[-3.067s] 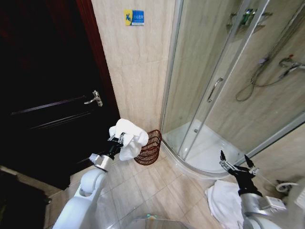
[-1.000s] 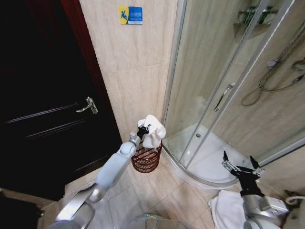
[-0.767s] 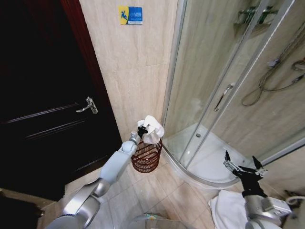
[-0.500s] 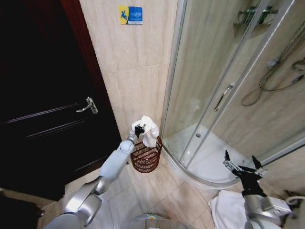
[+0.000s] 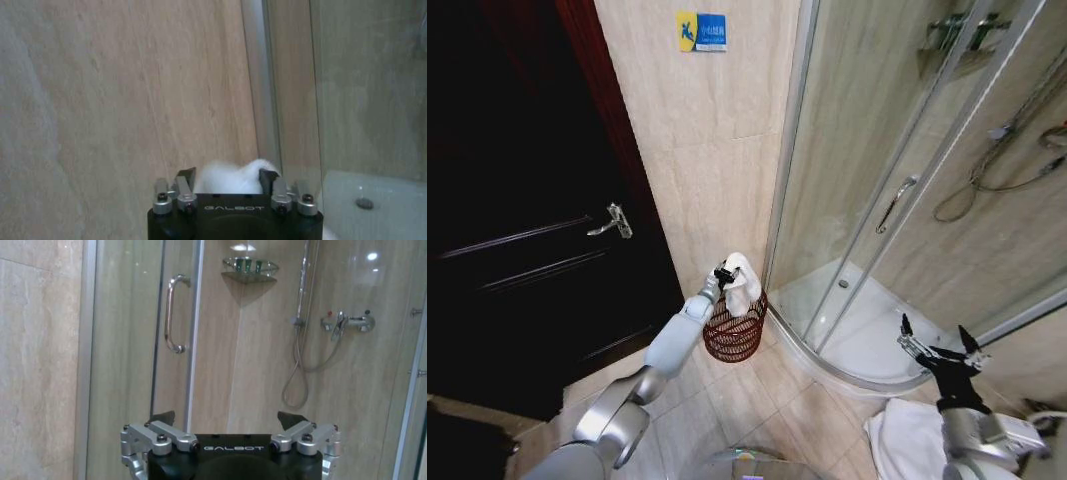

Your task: Discard the used towel into the hamper.

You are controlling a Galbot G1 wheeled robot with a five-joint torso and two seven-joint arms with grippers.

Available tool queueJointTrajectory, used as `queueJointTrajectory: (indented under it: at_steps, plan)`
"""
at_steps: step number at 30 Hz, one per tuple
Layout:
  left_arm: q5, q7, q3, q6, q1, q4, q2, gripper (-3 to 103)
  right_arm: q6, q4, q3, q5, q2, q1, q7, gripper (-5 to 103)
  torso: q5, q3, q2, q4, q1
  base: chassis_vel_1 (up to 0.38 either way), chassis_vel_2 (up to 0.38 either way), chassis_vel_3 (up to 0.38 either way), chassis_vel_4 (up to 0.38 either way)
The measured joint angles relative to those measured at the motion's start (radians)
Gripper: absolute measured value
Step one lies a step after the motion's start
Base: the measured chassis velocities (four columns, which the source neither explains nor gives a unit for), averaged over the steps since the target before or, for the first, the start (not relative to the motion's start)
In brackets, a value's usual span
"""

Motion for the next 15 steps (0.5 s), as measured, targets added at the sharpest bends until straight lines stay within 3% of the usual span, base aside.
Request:
queueJointTrajectory:
  at_steps: [4, 7, 10, 15]
  plan:
    - [0.008, 0.000, 0.001, 0.036, 0.001, -0.011, 0.007, 77, 0.007, -0.001, 0.002, 0.002, 0.000, -0.002, -0.001, 100, 0.0000, 0.000, 0.000, 0.0000, 0.000, 0.000, 0.000, 0.000, 0.000]
    - [0.012, 0.005, 0.001, 0.068, 0.006, -0.028, 0.013, 82, 0.008, -0.001, 0.003, 0.003, 0.000, -0.002, -0.001, 100, 0.0000, 0.000, 0.000, 0.0000, 0.000, 0.000, 0.000, 0.000, 0.000]
    - [0.019, 0.021, 0.003, 0.121, 0.015, -0.061, 0.026, 97, 0.008, -0.001, 0.004, 0.006, 0.000, 0.000, 0.000, 100, 0.0000, 0.000, 0.000, 0.0001, 0.000, 0.000, 0.000, 0.000, 0.000]
    - [-0.004, 0.023, -0.002, 0.121, 0.034, -0.103, 0.036, 100, 0.009, -0.001, 0.003, 0.006, 0.000, 0.001, 0.000, 100, -0.0001, 0.000, 0.000, -0.0001, 0.000, 0.000, 0.000, 0.000, 0.000]
